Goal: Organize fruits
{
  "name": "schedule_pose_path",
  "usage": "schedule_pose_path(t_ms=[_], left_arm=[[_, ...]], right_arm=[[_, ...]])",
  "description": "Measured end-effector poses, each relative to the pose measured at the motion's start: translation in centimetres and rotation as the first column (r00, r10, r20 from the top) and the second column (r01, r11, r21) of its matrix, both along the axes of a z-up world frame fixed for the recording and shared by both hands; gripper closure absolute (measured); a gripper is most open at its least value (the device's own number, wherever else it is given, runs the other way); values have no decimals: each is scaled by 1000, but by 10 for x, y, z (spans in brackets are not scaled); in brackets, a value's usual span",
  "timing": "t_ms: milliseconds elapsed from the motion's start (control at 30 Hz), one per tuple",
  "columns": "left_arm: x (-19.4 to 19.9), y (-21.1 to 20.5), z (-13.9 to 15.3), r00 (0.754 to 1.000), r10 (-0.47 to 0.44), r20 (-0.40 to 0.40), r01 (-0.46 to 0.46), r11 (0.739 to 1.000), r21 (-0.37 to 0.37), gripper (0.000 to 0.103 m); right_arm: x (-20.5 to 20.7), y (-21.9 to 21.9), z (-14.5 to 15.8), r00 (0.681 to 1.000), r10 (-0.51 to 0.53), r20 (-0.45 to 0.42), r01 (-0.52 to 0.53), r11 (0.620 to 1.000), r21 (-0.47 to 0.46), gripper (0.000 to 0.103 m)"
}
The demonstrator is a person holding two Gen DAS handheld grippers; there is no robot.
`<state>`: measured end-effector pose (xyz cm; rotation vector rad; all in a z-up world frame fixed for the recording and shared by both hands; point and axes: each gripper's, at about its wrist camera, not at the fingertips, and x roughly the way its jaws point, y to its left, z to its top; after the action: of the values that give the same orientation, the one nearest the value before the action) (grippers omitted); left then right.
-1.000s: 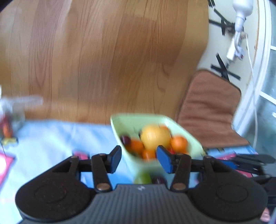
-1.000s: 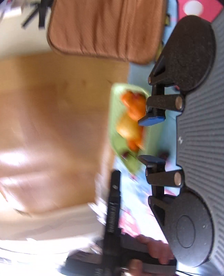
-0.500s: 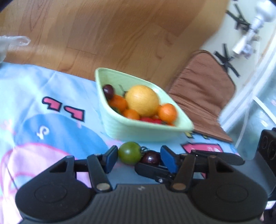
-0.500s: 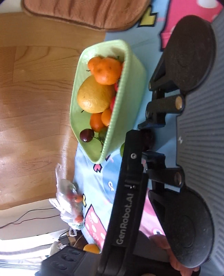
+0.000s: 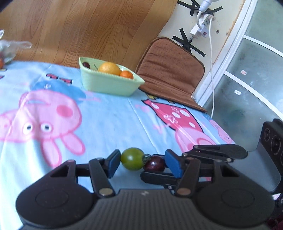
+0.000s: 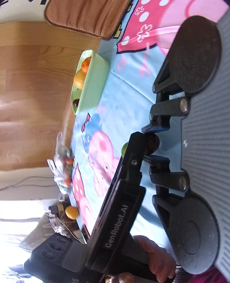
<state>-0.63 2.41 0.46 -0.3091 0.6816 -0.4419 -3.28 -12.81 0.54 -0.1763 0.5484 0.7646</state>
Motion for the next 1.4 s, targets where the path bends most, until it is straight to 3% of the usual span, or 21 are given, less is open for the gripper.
schedule_pose_path(t_ms=[233,433,700,900,1067,1100,1133,1200,1400], left_arm=[[-4,21,7,996,93,6,-93,995,-17,48],[-8,17,8,998,65,2,-65,997,-51,44],[-30,13,7,997,58,45,-58,998,-5,41],[-28,11,-3,995,94,32,-95,994,54,41],[-33,-6,-12,986,90,138,-118,970,212,49],[-34,-9,-11,986,79,148,-111,967,228,56],[-35,-10,-11,986,74,149,-108,967,233,64],[-36,-11,-11,984,89,155,-126,961,245,70],[-37,-10,-11,982,95,160,-134,958,252,73]], right_arm=[[-10,3,-8,998,-51,33,52,997,-55,71],[-12,2,-9,996,-85,41,87,995,-55,64],[-16,0,-10,995,-94,43,96,994,-45,64],[-18,4,-14,995,-84,46,86,995,-45,63],[-17,1,-15,995,-93,42,94,995,-28,58],[-17,0,-15,995,-94,40,95,995,-25,59],[-17,0,-15,995,-93,40,94,995,-24,61],[-21,3,-15,996,-73,46,75,997,-28,73],[-20,1,-15,997,-78,28,78,997,-6,72]])
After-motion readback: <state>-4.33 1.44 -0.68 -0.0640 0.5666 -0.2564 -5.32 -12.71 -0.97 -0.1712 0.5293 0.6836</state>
